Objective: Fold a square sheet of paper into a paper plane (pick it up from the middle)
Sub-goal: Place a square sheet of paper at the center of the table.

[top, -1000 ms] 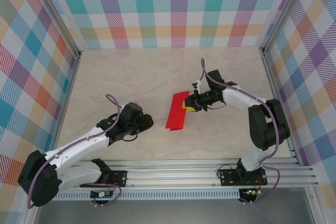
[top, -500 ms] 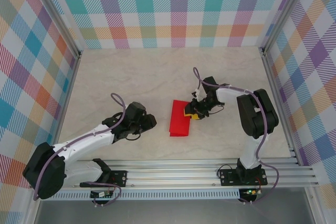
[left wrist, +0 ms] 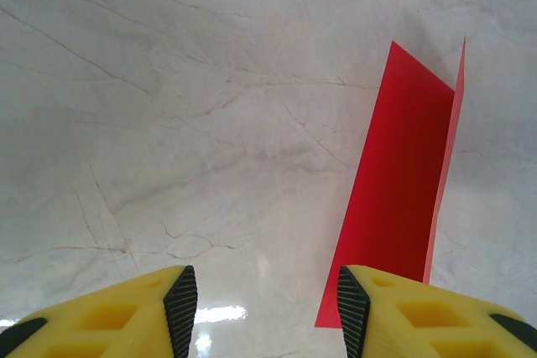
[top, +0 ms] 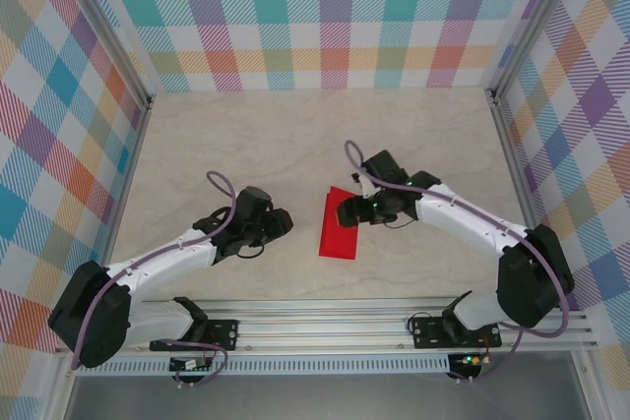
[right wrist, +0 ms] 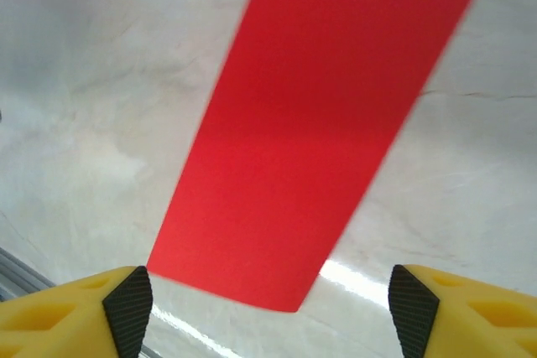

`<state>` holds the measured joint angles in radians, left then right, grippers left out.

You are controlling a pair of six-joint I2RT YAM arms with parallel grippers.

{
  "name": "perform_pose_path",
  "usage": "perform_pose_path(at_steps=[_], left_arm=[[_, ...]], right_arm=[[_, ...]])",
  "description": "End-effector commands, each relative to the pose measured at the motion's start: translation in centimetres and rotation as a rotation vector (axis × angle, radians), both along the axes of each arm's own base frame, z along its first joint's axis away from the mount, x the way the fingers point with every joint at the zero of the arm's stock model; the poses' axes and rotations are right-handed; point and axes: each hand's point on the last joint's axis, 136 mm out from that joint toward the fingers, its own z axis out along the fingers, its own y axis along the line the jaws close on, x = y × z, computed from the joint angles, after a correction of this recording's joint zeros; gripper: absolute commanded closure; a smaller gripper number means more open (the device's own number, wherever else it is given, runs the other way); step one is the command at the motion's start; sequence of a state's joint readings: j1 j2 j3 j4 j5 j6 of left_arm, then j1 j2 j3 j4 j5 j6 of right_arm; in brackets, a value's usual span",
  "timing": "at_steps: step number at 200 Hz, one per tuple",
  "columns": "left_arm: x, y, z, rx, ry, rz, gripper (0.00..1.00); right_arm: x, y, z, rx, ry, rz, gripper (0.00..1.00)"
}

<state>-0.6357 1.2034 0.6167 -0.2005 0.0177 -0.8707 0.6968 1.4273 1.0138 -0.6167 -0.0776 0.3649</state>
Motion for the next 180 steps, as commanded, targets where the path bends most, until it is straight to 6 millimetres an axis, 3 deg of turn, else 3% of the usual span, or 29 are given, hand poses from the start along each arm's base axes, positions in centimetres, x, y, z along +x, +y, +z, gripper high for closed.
perform_pose_path(at_steps=[1,19,27,77,113,180], left_arm=[[0.4,0.4,-0.3,-0.010,-0.003,0.005,0.50],[0.5,0.7,-0.4,-0.011,-0.002,0.022,0.50],[0.5,0.9,-0.4,-0.012,-0.003,0.026,0.50],[0.3,2.1,-0.4,-0.018,-0.003,0.066,0.50],[0.0,2.7,-0.3,-0.022,-0.005,0.085,0.49],[0.1,2.6,-0.3,-0.030,0.002,0.084,0.49]], right_arm=[[-1.7,-0.6,-2.1,-0.193,-0.048,0.000,0.18],[-2.9,1.1,-2.7,-0.235,-0.092,0.051,0.14],[-3.2,1.4,-3.0,-0.276,-0.115,0.060,0.07],[-3.7,3.2,-4.9,-0.440,-0.162,0.117,0.08],[-3.6,3.8,-5.4,-0.460,-0.167,0.118,0.18],[-3.9,4.4,-4.9,-0.451,-0.175,0.128,0.52]])
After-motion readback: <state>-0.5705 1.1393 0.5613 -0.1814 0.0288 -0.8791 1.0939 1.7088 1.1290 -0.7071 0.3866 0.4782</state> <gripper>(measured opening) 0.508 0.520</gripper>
